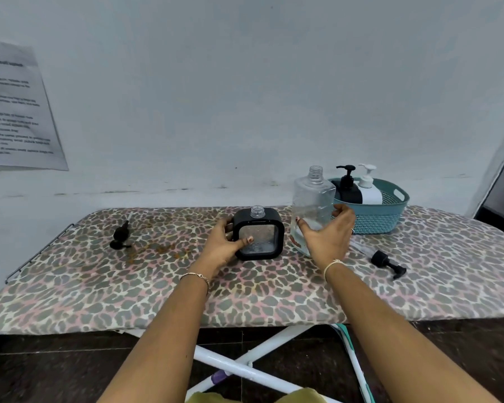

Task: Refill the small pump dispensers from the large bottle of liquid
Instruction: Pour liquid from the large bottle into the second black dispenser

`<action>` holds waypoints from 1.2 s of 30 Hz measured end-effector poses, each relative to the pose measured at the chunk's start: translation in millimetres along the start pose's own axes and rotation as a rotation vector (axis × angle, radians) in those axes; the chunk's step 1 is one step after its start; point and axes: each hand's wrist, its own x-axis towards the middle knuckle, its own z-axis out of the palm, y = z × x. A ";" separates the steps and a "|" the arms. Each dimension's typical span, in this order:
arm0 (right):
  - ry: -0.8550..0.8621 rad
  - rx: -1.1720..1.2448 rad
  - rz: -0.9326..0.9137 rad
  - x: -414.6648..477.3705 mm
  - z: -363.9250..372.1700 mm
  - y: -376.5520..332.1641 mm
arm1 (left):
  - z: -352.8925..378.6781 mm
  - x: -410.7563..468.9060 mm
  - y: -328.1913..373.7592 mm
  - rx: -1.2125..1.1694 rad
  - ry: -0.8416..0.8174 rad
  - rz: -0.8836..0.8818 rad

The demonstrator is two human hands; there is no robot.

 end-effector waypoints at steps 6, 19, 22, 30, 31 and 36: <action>-0.165 0.181 0.045 22.1 5.3 -2.8 | 2.5 8.6 -7.0 -0.011 -0.039 -0.018; -0.298 0.068 -0.180 31.8 -9.3 -13.6 | 11.2 12.0 -13.5 -0.055 -0.020 0.052; -0.341 0.007 -0.261 42.3 -20.0 -20.2 | 6.9 11.9 -12.7 -0.077 -0.065 0.045; -0.360 -0.255 -0.458 60.8 -37.2 -37.9 | 4.6 15.7 -16.4 -0.145 -0.118 0.044; -0.368 -0.288 -0.473 61.5 -37.2 -38.4 | 4.2 16.7 -17.7 -0.145 -0.125 0.043; -0.414 -0.401 -0.536 59.6 -36.7 -42.1 | 2.8 17.6 -16.9 -0.135 -0.144 0.053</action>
